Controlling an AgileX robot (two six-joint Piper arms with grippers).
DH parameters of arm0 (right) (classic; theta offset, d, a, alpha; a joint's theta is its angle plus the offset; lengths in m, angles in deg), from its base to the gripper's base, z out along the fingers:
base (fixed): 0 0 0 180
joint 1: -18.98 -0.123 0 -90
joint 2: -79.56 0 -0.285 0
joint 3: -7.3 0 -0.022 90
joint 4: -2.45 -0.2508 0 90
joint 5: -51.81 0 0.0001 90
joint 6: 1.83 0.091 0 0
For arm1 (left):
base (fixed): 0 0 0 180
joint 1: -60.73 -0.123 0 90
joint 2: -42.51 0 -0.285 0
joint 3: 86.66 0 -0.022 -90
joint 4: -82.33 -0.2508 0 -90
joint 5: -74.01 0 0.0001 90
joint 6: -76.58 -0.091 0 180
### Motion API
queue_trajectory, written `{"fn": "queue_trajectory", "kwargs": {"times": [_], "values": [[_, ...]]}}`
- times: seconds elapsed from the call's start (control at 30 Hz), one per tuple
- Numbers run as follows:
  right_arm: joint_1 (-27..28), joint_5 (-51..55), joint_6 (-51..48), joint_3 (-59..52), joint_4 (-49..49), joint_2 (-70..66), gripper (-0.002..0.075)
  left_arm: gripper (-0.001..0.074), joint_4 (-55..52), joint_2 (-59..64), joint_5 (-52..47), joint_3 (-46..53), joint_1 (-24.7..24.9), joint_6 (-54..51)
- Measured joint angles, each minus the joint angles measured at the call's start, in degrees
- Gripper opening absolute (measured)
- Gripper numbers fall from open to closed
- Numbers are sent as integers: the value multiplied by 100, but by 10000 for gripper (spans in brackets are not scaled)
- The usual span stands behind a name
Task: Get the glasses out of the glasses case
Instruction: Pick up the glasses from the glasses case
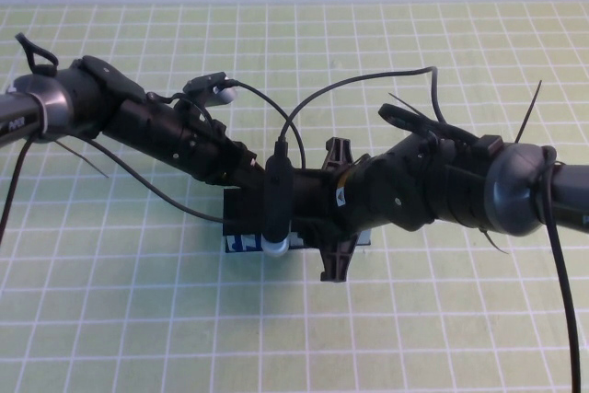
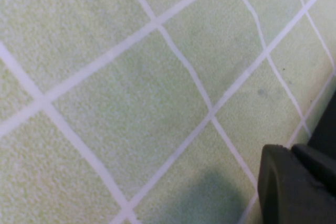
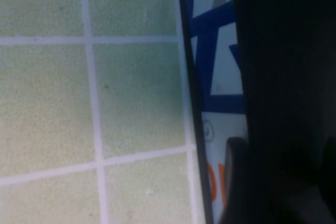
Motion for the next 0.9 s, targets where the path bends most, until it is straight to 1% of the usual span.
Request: {"fn": "queue_trajectory", "kwargs": {"times": [0.07,0.17,0.33,0.5,0.57,0.67,0.9], "values": [[0,-8,0,0,11,-5,250,-4,0,0,10,0,0,0],[-14,-8,-12,9,50,-5,199,-4,0,0,45,0,0,0],[-16,-8,-23,9,90,-5,88,-4,0,0,90,-2,0,0],[-16,16,9,13,107,42,81,-4,11,0,90,-2,-10,0],[-16,50,83,13,107,111,49,-4,11,0,68,-12,-22,0],[-16,50,247,22,119,280,21,-4,-4,-117,-8,-12,-98,68],[-16,65,382,22,129,528,-1,-4,-76,-1169,-336,26,-495,69]]}}
